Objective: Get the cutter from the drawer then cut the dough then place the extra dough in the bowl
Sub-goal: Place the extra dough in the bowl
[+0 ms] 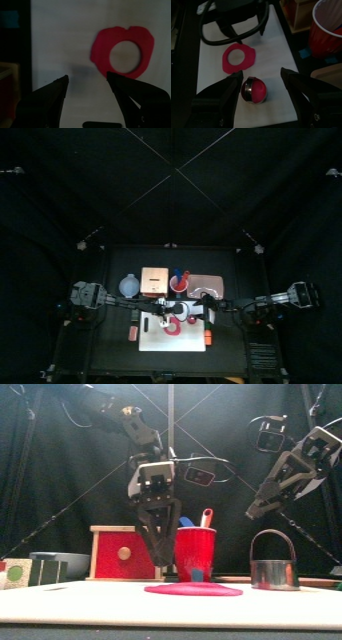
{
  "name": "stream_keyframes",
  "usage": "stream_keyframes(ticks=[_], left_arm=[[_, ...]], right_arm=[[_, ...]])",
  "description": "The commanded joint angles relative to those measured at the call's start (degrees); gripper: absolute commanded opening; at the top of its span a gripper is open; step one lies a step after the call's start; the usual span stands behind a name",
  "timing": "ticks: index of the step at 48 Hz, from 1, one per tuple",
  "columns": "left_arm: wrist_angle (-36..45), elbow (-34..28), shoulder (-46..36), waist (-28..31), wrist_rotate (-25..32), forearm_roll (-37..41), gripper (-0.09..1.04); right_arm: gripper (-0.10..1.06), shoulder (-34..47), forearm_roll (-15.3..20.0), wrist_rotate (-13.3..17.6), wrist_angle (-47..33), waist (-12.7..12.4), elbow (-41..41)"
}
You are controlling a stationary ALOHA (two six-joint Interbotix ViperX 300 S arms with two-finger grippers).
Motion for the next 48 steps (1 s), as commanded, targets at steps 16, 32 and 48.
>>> stream_keyframes(ticks=[16,32,48], left_arm=[[-3.7,0.9,1.6,0.0,-5.1,4.7,0.95],[-4.3,1.1,2.0,-0.1,-5.4,4.2,0.93],[-4.3,1.1,2.8,-1.3,-5.2,3.5,0.77]], right_arm=[[0.93,-0.4,0.4,0.0,-0.4,0.3,-0.7],[0.93,-0.4,0.6,0.0,-0.4,0.3,-0.4],[0.93,-0.4,0.6,0.0,-0.4,0.3,-0.3]])
